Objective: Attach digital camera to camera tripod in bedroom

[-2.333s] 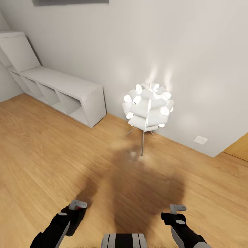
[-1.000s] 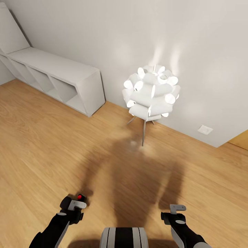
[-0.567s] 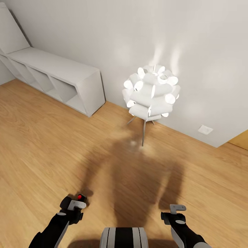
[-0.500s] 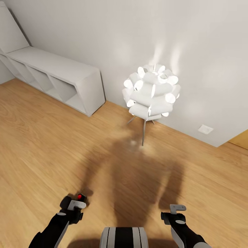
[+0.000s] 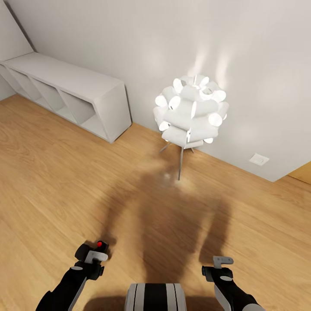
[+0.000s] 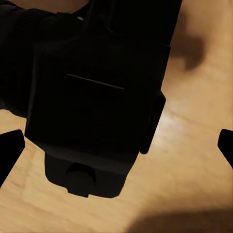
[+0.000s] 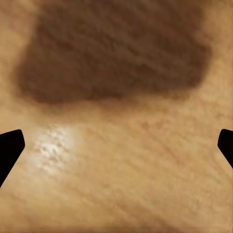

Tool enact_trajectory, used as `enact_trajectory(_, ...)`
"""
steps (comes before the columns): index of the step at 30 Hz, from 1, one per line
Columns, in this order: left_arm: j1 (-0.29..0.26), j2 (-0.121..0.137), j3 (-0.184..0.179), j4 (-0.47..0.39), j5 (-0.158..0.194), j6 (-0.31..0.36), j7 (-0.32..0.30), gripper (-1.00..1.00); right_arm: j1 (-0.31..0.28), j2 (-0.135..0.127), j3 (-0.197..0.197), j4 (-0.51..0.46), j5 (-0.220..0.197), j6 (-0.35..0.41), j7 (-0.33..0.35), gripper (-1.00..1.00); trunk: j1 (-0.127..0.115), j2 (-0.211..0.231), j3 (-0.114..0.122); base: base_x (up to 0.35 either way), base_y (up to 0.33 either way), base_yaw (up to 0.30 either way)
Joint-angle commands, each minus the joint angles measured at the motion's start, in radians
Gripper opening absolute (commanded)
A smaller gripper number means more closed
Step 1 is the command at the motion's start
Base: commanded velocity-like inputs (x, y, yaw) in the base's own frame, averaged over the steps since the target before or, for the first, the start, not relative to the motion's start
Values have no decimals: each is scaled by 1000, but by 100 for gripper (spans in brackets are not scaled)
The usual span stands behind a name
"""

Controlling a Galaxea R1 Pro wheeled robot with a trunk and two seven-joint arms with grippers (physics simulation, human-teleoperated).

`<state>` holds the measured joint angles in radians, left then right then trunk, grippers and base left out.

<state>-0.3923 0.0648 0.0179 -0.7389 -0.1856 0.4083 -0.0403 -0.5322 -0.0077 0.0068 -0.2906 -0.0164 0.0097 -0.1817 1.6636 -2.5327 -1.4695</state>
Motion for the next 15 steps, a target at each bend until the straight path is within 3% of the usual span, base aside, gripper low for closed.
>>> enact_trajectory(1, 0, 0, 2, -2, -9, 4, -4, 100, 0, 0, 1, -1, -2, 1, -2, 100, 0, 0, -1, 0, 0, 0)
enact_trajectory(15, 1, 4, 3, -6, -12, -4, -1, 100, 0, 0, 1, 0, -1, 1, -3, 100, 0, 0, -1, 0, 0, 0)
